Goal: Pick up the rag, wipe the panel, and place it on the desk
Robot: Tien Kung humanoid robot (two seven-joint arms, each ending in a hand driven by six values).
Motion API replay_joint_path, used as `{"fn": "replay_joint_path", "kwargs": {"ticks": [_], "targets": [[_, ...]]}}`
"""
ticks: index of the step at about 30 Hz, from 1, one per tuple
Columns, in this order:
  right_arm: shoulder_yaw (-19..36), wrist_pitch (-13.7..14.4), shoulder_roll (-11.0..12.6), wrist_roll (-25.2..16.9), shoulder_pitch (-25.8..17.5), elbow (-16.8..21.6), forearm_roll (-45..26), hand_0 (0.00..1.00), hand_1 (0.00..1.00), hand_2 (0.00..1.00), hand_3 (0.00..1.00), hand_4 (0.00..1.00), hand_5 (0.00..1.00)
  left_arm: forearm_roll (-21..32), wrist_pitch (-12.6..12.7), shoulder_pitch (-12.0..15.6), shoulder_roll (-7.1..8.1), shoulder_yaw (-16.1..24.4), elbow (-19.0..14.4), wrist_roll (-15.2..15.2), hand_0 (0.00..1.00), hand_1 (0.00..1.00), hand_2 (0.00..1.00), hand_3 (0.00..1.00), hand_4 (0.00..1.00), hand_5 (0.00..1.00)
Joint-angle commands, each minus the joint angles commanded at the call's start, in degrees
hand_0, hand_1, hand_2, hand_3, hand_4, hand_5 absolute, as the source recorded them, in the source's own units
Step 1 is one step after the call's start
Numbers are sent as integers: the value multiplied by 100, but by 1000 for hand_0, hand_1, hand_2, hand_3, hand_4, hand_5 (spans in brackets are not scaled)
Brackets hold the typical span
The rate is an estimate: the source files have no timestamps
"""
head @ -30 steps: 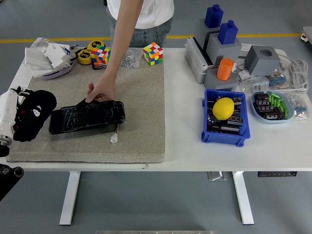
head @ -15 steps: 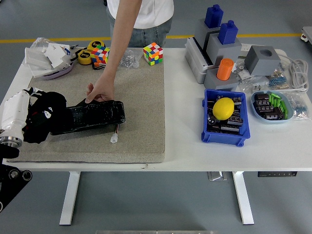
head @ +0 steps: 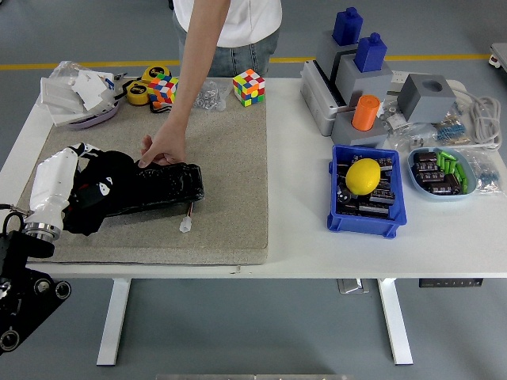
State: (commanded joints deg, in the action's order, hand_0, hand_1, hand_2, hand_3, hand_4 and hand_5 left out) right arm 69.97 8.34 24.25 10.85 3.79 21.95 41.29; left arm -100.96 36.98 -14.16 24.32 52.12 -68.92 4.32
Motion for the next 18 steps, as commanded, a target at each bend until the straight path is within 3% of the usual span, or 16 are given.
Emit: {"fn": "replay_joint_path", "kwargs": {"ticks": [18], "targets": [[-34,-31,46,37,38,-6,4,751,647,694,594,964,585,79,0,-382,45,-709,-156,52,171,99,483,555,508,2]]}}
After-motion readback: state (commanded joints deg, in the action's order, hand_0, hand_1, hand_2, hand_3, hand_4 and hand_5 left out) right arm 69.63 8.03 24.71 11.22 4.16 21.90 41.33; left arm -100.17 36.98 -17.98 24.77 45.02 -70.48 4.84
